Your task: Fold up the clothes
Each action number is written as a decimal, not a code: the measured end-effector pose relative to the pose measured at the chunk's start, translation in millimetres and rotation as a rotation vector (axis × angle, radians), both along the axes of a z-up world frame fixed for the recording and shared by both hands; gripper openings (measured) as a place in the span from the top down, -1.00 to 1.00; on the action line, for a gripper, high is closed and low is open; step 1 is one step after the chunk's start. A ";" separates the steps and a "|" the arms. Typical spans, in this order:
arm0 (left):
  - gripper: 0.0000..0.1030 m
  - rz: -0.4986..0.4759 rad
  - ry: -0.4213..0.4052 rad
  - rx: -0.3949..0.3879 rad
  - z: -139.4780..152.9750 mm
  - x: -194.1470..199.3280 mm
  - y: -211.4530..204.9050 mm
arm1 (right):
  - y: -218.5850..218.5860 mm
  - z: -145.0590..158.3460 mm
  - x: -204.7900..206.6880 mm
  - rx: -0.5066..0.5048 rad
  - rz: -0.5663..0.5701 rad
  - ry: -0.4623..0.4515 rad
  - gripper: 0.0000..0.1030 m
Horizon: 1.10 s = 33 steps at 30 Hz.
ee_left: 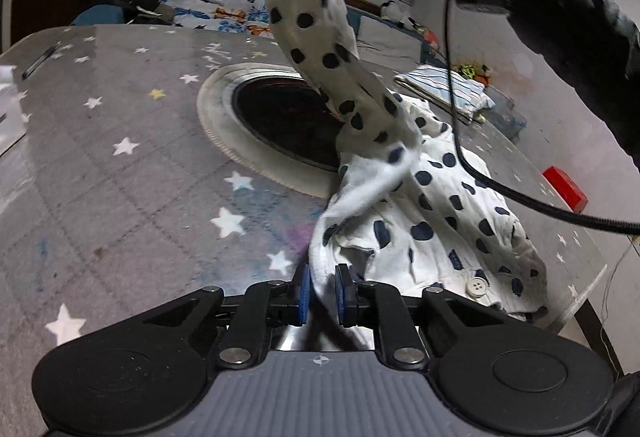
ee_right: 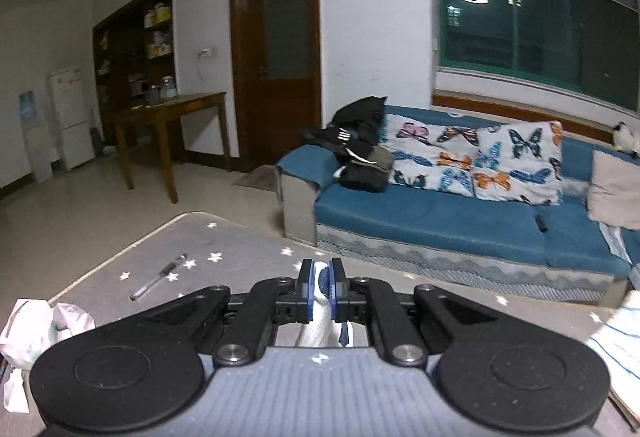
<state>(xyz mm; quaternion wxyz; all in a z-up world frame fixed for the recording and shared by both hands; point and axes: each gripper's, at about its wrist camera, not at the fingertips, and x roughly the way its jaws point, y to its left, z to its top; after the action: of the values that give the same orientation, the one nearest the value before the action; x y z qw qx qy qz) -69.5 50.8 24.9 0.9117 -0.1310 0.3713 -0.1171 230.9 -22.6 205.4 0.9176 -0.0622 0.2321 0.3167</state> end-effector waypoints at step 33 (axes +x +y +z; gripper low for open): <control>0.69 -0.102 -0.083 0.034 37.3 31.3 -54.6 | -210.8 -97.5 1.8 -0.234 -0.253 0.229 0.25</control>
<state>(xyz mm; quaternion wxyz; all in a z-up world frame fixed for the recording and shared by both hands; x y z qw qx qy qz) -38.3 -3.8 62.3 0.9214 -0.0914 0.3411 -0.1624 232.7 -233.4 108.0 0.9041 -0.1023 0.3762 0.1750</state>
